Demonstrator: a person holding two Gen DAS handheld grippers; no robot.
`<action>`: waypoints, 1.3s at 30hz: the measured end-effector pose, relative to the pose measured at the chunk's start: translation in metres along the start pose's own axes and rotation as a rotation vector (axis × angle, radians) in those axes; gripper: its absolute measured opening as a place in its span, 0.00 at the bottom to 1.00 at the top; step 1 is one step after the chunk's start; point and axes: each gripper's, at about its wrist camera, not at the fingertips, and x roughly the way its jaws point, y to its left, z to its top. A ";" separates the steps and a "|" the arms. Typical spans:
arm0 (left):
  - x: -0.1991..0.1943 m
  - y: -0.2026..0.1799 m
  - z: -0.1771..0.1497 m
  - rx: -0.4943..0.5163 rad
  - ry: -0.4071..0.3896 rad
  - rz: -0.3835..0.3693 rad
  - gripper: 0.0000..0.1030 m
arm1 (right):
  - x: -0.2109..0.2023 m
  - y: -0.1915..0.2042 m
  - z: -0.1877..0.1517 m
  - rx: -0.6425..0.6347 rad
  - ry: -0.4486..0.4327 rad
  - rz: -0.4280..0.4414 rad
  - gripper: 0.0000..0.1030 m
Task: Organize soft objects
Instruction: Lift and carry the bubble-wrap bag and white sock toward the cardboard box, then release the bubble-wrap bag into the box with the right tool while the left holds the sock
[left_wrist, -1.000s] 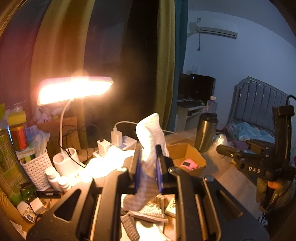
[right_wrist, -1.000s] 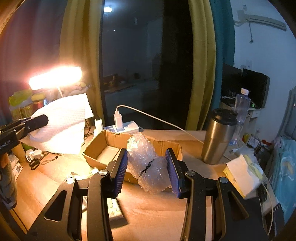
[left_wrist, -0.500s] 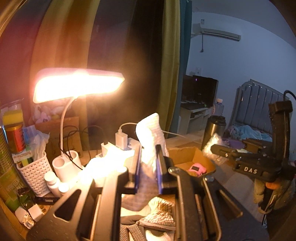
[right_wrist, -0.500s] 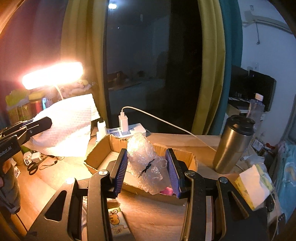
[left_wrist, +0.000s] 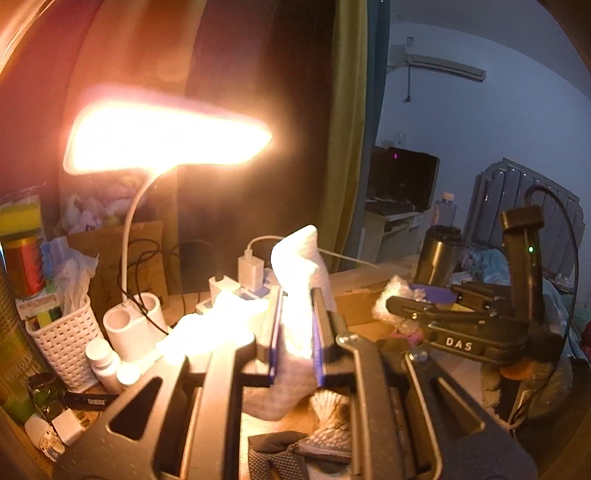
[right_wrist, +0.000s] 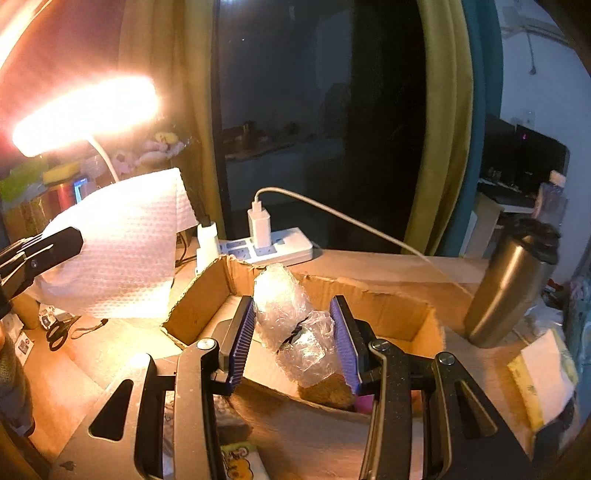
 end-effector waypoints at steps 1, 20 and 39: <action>0.003 0.001 -0.001 -0.002 0.008 0.006 0.14 | 0.004 0.000 -0.001 0.002 0.006 0.004 0.43; 0.039 0.020 -0.020 -0.065 0.089 0.022 0.14 | 0.075 0.001 -0.023 0.040 0.159 0.041 0.57; 0.015 -0.005 -0.006 -0.030 0.033 0.025 0.14 | 0.010 -0.024 -0.019 0.058 0.047 -0.007 0.64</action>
